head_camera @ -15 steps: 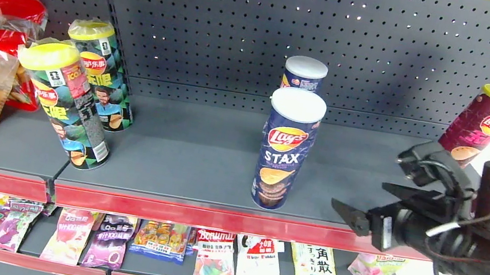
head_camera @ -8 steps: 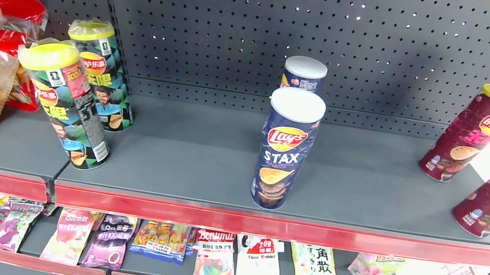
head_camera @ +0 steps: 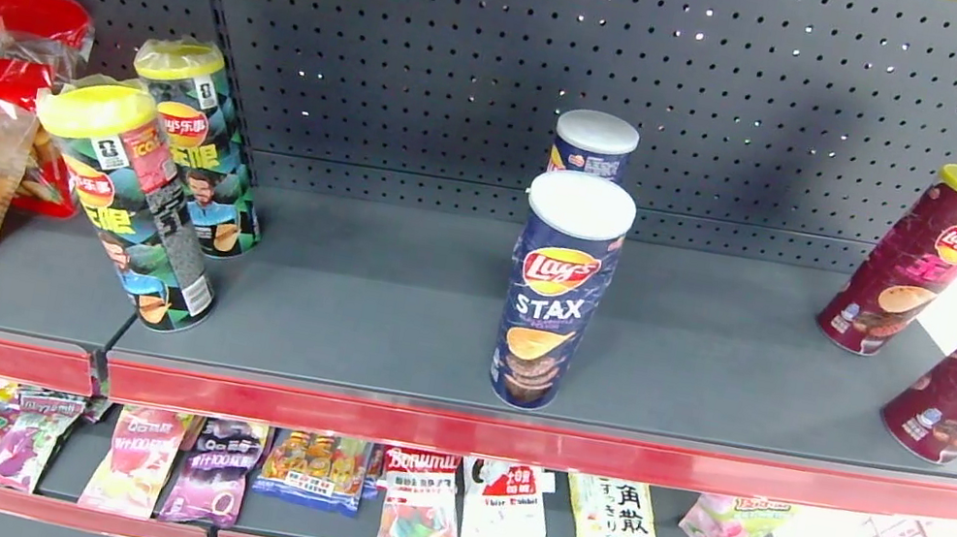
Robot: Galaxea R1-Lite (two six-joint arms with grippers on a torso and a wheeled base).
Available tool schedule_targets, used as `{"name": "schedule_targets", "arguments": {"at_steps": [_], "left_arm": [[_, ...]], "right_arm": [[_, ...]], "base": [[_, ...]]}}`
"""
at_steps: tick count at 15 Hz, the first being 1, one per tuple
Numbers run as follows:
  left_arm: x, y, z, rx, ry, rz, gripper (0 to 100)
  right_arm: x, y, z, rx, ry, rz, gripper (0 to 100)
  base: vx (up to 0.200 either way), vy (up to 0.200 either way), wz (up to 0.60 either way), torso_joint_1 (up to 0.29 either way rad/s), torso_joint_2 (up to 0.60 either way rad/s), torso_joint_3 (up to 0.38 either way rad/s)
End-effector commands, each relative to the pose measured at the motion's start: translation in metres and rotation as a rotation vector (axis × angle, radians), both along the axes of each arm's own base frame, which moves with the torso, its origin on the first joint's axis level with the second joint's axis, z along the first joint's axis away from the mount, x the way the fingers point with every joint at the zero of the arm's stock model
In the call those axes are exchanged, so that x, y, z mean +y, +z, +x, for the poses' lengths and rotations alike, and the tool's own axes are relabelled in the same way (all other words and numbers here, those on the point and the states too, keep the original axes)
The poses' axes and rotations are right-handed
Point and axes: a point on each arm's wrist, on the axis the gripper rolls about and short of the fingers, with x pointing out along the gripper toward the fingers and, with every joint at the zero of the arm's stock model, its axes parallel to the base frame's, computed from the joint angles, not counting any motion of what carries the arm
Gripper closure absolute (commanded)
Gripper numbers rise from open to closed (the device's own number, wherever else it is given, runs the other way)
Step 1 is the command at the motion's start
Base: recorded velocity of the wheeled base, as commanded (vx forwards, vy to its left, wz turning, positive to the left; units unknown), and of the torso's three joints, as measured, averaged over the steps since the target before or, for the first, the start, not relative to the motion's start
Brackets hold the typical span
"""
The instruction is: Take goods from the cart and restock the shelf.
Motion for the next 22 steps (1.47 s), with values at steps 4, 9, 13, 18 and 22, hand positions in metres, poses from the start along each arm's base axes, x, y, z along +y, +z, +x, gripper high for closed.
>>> {"name": "schedule_targets", "arguments": {"at_steps": [4,9,13,18,22], "left_arm": [[0.0000,0.0000,0.0001,0.001,0.000,-0.001,0],[0.0000,0.0000,0.0001,0.001,0.000,-0.001,0],[0.0000,0.0000,0.0001,0.001,0.000,-0.001,0],[0.0000,0.0000,0.0001,0.001,0.000,-0.001,0],[0.0000,0.0000,0.0001,0.001,0.000,-0.001,0]], "right_arm": [[0.0006,-0.0096,-0.0182,-0.125,-0.032,0.001,0],[-0.0025,-0.0128,-0.0169,-0.129,-0.179,0.090,0],[-0.0026,-0.0123,-0.0170,-0.131,-0.178,0.075,0],[-0.0021,-0.0169,-0.0214,-0.140,-0.033,0.067,0],[-0.0032,-0.0181,-0.0233,-0.170,-0.101,0.098,0]], "base": [[0.000,0.000,0.00,0.000,0.00,0.000],[0.000,0.000,0.00,0.000,0.00,0.000],[0.000,0.000,0.00,0.000,0.00,0.000],[0.000,0.000,0.00,0.000,0.00,0.000],[0.000,0.000,0.00,0.000,0.00,0.000]]}}
